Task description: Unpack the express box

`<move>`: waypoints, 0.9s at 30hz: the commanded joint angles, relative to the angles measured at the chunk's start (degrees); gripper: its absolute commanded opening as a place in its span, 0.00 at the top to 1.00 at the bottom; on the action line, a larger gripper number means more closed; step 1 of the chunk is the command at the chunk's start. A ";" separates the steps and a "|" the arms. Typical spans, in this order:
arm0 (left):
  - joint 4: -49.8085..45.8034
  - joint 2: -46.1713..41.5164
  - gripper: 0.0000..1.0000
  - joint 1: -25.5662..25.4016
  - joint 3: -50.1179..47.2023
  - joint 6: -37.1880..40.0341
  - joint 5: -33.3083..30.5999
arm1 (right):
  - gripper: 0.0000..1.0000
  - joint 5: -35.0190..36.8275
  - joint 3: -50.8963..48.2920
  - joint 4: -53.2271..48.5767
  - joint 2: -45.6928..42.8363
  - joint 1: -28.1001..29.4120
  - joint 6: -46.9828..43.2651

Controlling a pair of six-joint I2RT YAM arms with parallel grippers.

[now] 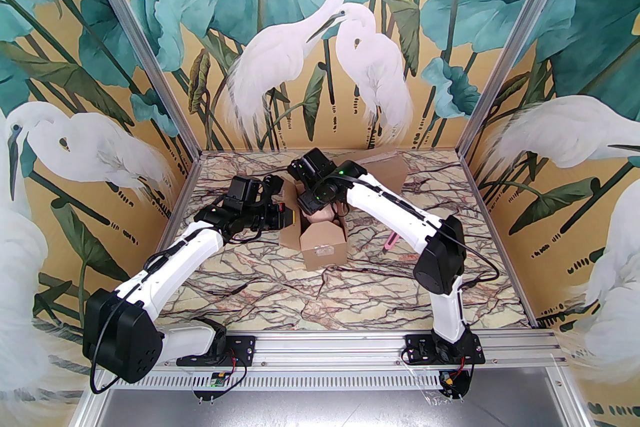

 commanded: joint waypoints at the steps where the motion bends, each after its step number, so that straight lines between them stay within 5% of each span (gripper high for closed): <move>1: -2.43 1.09 1.00 0.22 0.17 3.07 1.78 | 0.49 2.35 5.71 3.56 -0.40 -1.70 3.26; 13: -4.82 3.14 1.00 -0.59 1.72 5.32 1.58 | 0.53 -2.55 33.16 -7.05 17.65 -6.54 9.37; 21: -4.75 3.35 1.00 -0.55 2.89 3.21 -1.35 | 0.58 -6.16 20.72 1.40 2.17 -3.41 5.82; 27: -3.88 3.54 1.00 -0.63 3.05 1.60 -1.84 | 0.71 -15.09 14.49 -4.45 -0.26 -1.88 15.58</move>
